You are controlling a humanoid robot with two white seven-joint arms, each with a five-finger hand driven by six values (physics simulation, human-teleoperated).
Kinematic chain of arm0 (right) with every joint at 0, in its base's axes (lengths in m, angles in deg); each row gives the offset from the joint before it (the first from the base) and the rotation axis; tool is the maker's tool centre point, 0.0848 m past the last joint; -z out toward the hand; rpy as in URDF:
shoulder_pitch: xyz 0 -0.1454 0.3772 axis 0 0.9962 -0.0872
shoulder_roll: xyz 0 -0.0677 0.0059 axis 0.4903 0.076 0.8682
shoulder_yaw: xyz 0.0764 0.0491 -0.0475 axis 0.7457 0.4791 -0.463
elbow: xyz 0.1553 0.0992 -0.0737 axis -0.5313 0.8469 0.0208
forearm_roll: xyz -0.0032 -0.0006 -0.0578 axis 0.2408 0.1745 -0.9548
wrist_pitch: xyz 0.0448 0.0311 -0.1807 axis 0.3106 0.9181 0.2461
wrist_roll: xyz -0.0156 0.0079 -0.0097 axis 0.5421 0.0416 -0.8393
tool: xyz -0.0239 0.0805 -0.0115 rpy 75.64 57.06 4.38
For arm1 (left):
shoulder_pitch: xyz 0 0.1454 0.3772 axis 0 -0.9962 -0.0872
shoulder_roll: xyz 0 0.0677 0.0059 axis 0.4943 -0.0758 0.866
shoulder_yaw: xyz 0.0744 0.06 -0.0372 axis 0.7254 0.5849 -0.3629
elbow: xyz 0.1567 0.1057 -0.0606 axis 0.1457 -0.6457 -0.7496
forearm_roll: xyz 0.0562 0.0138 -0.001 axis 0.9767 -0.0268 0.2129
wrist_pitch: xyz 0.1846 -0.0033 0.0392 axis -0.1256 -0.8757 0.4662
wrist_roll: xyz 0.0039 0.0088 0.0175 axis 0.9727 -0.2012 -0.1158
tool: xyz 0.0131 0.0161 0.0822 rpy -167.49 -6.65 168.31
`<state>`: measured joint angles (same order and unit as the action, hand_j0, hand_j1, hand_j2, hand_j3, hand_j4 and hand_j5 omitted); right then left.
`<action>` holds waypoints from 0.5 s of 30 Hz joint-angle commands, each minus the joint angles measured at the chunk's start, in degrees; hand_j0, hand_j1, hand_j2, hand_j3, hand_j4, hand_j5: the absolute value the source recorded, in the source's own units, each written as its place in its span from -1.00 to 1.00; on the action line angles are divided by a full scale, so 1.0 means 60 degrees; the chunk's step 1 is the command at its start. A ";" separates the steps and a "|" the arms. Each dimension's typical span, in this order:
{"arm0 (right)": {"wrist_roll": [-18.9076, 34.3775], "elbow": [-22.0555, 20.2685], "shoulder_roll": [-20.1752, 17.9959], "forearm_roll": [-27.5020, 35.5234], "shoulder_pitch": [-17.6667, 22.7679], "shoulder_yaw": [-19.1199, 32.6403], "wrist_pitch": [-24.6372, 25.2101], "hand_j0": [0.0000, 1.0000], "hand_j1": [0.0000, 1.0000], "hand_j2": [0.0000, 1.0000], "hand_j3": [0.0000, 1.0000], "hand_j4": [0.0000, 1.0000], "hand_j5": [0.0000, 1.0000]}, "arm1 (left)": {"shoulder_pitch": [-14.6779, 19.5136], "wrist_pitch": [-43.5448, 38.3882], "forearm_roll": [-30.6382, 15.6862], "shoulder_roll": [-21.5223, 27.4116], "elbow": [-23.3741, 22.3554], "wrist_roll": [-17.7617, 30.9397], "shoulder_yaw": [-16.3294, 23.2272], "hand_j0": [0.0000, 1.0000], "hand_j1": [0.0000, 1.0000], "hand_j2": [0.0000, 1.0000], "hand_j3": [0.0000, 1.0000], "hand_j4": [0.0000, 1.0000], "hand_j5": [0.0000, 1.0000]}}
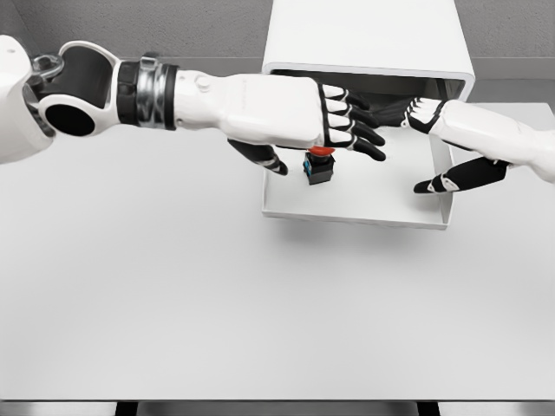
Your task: Slide open multi-storey tabletop storage cabinets and put open load switch and slide close multi-storey tabletop storage cabinets
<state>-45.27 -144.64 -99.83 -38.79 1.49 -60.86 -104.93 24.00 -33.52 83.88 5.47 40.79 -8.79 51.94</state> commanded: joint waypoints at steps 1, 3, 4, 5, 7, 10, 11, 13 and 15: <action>-0.0005 -0.0001 -0.0013 0.0065 0.0014 0.0018 0.0005 0.89 0.89 0.89 0.89 0.89 0.89 | 0.0000 -0.0006 -0.0103 0.0765 0.0559 -0.0267 -0.0025 1.00 1.00 1.00 1.00 1.00 1.00; -0.0005 -0.0001 -0.0043 0.0065 0.0015 0.0018 0.0005 0.88 0.88 0.88 0.88 0.88 0.88 | 0.0029 -0.0006 -0.0088 0.1614 0.0867 -0.0692 -0.0040 1.00 1.00 1.00 1.00 1.00 1.00; -0.0005 -0.0001 -0.0028 0.0065 0.0015 0.0018 0.0005 0.88 0.88 0.88 0.88 0.88 0.88 | 0.0029 -0.0006 -0.0088 0.2331 0.1072 -0.0955 -0.0113 1.00 1.00 1.00 1.00 1.00 1.00; -0.0005 -0.0001 0.0016 0.0065 0.0015 0.0003 0.0005 0.88 0.88 0.88 0.88 0.88 0.88 | 0.0029 -0.0006 -0.0074 0.3034 0.1189 -0.1278 -0.0113 1.00 1.00 1.00 1.00 1.00 1.00; -0.0034 -0.0001 0.0060 0.0065 0.0015 -0.0011 0.0005 0.88 0.88 0.88 0.88 0.88 0.88 | -0.0088 -0.0006 -0.0088 0.4573 0.1204 -0.1981 -0.0099 1.00 1.00 1.00 1.00 1.00 1.00; -0.0078 -0.0016 0.0133 0.0065 -0.0029 -0.0026 0.0005 0.88 0.88 0.88 0.88 0.88 0.88 | -0.1507 -0.0006 -0.0074 0.5526 0.0721 -0.1981 -0.0376 1.00 1.00 1.00 1.00 1.00 1.00; -0.0078 -0.0016 0.0236 0.0079 -0.0029 -0.0041 0.0005 0.88 0.88 0.88 0.88 0.88 0.88 | -0.2400 -0.0006 -0.0059 0.5643 0.0516 -0.1981 -0.1005 1.00 1.00 1.00 1.00 1.00 1.00; -0.0078 -0.0016 0.0426 0.0065 -0.0029 -0.0070 0.0005 0.88 0.88 0.88 0.88 0.88 0.88 | -0.4656 -0.0006 0.0029 0.5687 0.0077 -0.1981 -0.2807 1.00 1.00 1.00 1.00 1.00 1.00; -0.0078 -0.0030 0.0514 0.0065 0.0029 -0.0099 0.0005 0.88 0.88 0.88 0.88 0.88 0.88 | -0.6225 -0.0006 0.0073 0.5687 -0.0261 -0.1981 -0.4243 1.00 1.00 1.00 1.00 1.00 1.00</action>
<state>-45.67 -144.75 -97.47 -38.80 1.75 -61.40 -104.93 -13.87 -33.58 84.75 38.30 41.36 -20.35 34.85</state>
